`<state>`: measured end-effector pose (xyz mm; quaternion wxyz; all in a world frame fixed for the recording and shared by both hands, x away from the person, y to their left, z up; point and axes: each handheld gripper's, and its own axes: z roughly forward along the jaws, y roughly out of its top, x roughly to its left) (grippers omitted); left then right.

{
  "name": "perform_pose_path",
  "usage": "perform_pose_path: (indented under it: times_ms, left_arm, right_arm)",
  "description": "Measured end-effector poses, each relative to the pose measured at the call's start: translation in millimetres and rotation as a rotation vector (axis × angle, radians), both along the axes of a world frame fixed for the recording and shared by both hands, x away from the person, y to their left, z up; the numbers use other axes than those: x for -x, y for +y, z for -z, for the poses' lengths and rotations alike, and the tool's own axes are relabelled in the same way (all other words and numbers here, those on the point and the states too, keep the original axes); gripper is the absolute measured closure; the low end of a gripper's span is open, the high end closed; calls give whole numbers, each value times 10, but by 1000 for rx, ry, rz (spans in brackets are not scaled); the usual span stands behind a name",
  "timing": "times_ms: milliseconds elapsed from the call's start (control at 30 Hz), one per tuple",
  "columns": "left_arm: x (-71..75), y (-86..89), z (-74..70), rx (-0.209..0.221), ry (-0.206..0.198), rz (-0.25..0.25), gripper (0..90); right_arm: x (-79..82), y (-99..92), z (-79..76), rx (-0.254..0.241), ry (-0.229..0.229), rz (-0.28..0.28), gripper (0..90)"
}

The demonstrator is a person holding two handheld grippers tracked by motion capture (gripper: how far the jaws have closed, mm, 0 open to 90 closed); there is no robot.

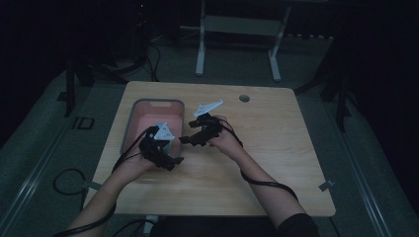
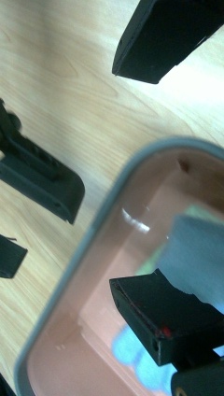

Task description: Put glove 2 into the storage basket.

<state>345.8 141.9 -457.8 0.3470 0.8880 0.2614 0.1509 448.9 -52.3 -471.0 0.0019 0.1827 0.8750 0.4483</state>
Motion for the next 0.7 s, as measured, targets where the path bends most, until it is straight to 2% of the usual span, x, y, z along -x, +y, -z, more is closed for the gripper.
perform_pose_path:
  times_ms: [167,267,400,467,700]
  left_arm:
    - [49,-131,12,-5,-3,29,15]
    - [90,-237,26,-9,-5,65,15]
    - [130,-299,43,-1,-15,75,15]
    - [173,-354,77,-2,-27,92,14]
    - [262,-509,208,-23,-23,141,15]
  right_arm:
    - [0,-108,32,-2,1,13,163]
    - [31,-184,79,6,1,15,163]
    - [58,-260,136,11,5,19,162]
    - [66,-297,159,10,10,24,162]
    - [100,-400,253,16,23,36,162]
